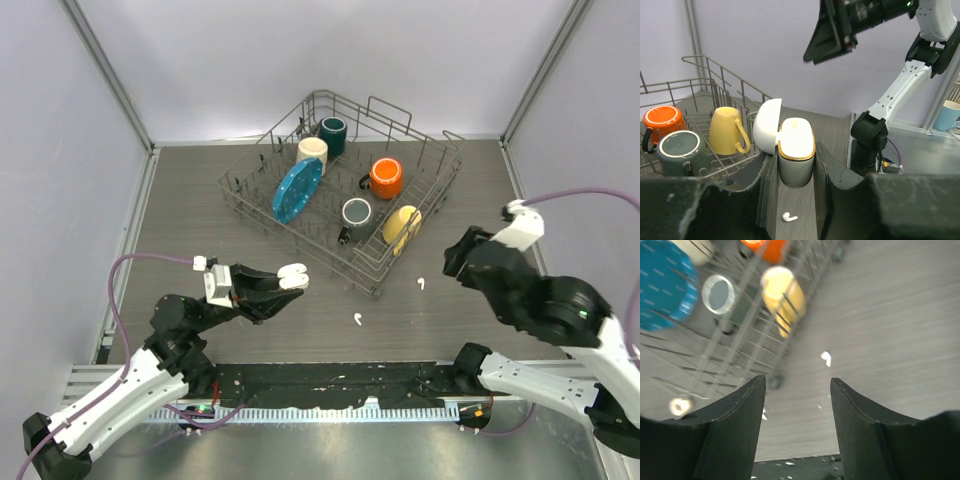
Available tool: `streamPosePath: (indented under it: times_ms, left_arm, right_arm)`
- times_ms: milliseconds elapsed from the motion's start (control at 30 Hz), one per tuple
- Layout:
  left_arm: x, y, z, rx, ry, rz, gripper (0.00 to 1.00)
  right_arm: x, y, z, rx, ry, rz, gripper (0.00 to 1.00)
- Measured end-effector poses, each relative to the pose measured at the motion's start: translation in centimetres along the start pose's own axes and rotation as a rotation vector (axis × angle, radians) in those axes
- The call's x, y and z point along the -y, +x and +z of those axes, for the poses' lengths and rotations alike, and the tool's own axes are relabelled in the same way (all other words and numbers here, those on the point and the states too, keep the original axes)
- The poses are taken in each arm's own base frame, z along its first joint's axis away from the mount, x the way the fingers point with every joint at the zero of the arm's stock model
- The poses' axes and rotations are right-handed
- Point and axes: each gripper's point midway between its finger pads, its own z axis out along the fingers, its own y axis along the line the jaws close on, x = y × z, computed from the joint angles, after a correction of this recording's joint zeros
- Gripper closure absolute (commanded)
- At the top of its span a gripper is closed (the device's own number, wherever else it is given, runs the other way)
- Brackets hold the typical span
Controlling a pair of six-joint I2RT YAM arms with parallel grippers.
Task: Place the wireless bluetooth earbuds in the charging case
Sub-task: Pick up the earbud from the center of the board.
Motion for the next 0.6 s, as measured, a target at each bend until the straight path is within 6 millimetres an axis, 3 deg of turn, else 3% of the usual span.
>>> streamPosePath:
  times_ms: [133,233,300,467,533,600]
  left_arm:
    - [0.0,0.2,0.0,-0.006,-0.001,-0.003,1.00]
    - [0.0,0.1,-0.1,-0.005,0.000,-0.003,1.00]
    - [0.1,0.0,-0.2,-0.001,0.001,-0.001,1.00]
    - [0.6,-1.1,-0.5,0.031,0.008,0.015,1.00]
    - [0.7,-1.3,-0.7,0.038,0.007,0.019,1.00]
    - [0.7,-1.6,-0.9,0.048,0.004,0.023,1.00]
  right_arm:
    - [1.2,5.0,2.7,-0.122,0.119,-0.140,0.41]
    - [1.9,7.5,4.3,-0.202,0.181,-0.201,0.40]
    - [3.1,8.1,5.7,-0.236,0.235,-0.177,0.38]
    - [8.2,10.2,9.1,-0.385,0.337,-0.054,0.35]
    - [8.6,11.3,10.0,-0.448,0.309,-0.032,0.36]
    - [7.8,12.3,10.8,-0.507,0.247,-0.031,0.36]
